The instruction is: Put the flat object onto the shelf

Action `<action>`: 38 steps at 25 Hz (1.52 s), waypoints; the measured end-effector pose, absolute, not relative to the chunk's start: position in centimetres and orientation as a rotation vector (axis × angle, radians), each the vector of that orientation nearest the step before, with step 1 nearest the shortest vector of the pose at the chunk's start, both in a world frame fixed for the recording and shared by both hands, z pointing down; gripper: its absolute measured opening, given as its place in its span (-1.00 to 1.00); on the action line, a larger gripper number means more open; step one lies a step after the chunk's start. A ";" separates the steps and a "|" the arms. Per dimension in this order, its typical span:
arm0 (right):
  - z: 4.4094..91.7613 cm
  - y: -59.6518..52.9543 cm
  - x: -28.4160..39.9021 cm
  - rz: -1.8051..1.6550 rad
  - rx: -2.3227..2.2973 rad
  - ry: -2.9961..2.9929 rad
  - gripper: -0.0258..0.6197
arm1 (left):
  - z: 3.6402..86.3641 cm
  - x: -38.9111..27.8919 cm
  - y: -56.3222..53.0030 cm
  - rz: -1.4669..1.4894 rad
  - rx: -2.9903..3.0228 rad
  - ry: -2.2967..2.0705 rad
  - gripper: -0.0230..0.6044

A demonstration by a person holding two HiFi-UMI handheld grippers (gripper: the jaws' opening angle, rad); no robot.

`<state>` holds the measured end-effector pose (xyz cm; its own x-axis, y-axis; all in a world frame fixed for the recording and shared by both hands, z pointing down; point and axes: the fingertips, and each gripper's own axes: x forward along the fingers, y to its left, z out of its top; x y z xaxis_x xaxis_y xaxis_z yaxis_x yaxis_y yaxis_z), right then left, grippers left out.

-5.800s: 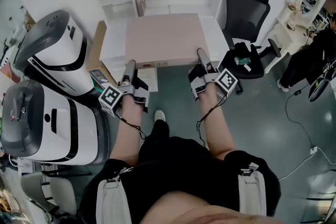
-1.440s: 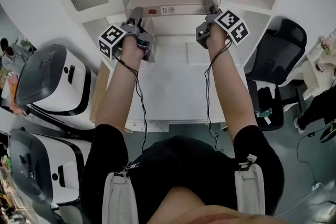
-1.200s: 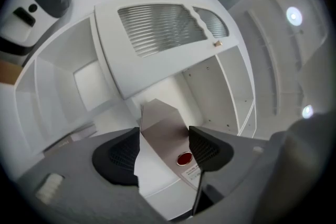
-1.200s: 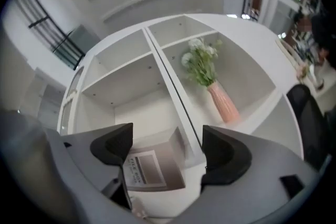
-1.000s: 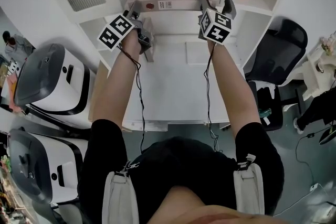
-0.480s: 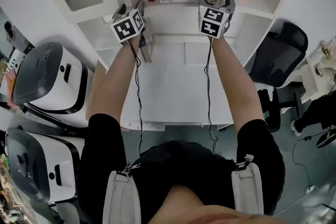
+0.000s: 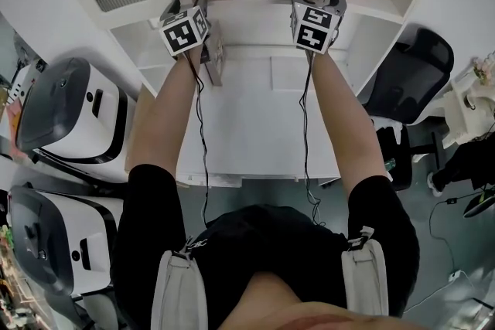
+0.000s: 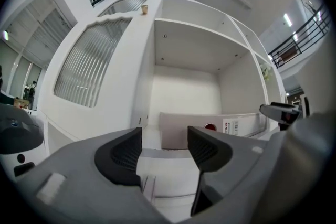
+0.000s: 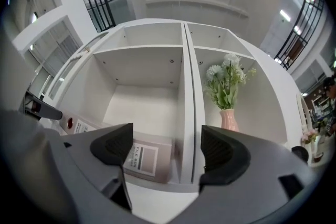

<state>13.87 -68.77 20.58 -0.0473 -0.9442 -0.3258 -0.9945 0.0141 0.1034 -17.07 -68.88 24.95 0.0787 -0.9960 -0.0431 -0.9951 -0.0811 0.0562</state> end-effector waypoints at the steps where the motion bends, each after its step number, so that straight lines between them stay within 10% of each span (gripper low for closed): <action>1: 20.6 -68.3 13.7 0.439 -2.024 2.126 0.30 | 24.9 -17.2 -68.5 -0.119 2.301 -2.104 -0.07; 4: 20.8 -66.6 12.8 0.395 -1.937 2.176 0.23 | 24.3 -17.0 -66.8 -0.105 2.338 -2.084 -0.44; 9: 20.6 -62.7 12.2 0.388 -1.896 2.163 -0.92 | 22.2 -16.5 -62.9 -0.131 2.474 -2.157 -0.85; 38: 37.9 -46.5 9.3 0.050 -1.717 2.368 -0.93 | 38.2 -15.6 -43.5 -0.046 2.490 -1.966 -0.87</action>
